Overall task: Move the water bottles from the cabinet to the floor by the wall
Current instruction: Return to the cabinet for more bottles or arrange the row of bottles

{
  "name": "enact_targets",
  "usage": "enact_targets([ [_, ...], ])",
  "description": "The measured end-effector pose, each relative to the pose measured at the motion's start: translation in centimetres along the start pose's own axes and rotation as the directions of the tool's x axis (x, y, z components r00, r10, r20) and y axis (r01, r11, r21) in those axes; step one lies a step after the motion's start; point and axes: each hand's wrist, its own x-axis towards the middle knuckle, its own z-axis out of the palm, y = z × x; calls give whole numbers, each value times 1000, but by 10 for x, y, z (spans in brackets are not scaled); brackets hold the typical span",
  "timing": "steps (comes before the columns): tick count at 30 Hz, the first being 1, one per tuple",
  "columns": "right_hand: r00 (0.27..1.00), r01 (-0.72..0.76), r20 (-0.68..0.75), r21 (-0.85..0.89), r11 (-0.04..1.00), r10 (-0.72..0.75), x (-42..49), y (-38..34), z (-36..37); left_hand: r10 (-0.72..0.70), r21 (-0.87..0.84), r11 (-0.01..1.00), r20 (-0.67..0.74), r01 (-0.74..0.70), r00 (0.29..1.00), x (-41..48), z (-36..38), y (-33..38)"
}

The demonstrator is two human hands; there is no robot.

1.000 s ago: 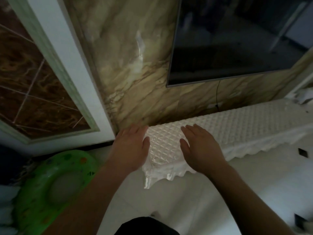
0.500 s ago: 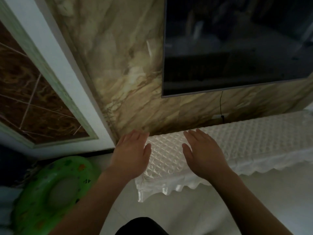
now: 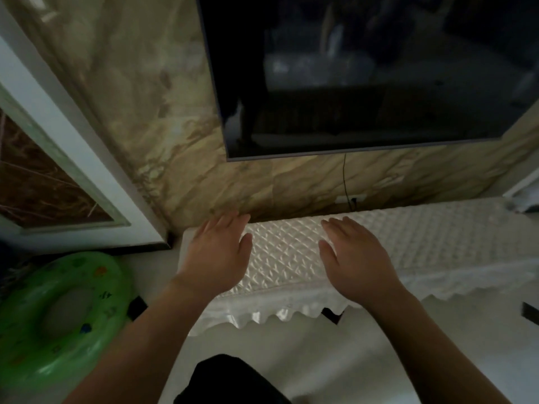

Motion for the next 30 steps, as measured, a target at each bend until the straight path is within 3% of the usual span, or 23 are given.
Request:
enact_targets([
  [14, 999, -5, 44, 46, 999, 3, 17, 124, -10, -47, -32, 998, 56, 49, 997, 58, 59, 101],
  [30, 993, 3, 120, 47, 999, -9, 121, 275, -19, -94, -33, 994, 151, 100, 984, 204, 120, 202],
])
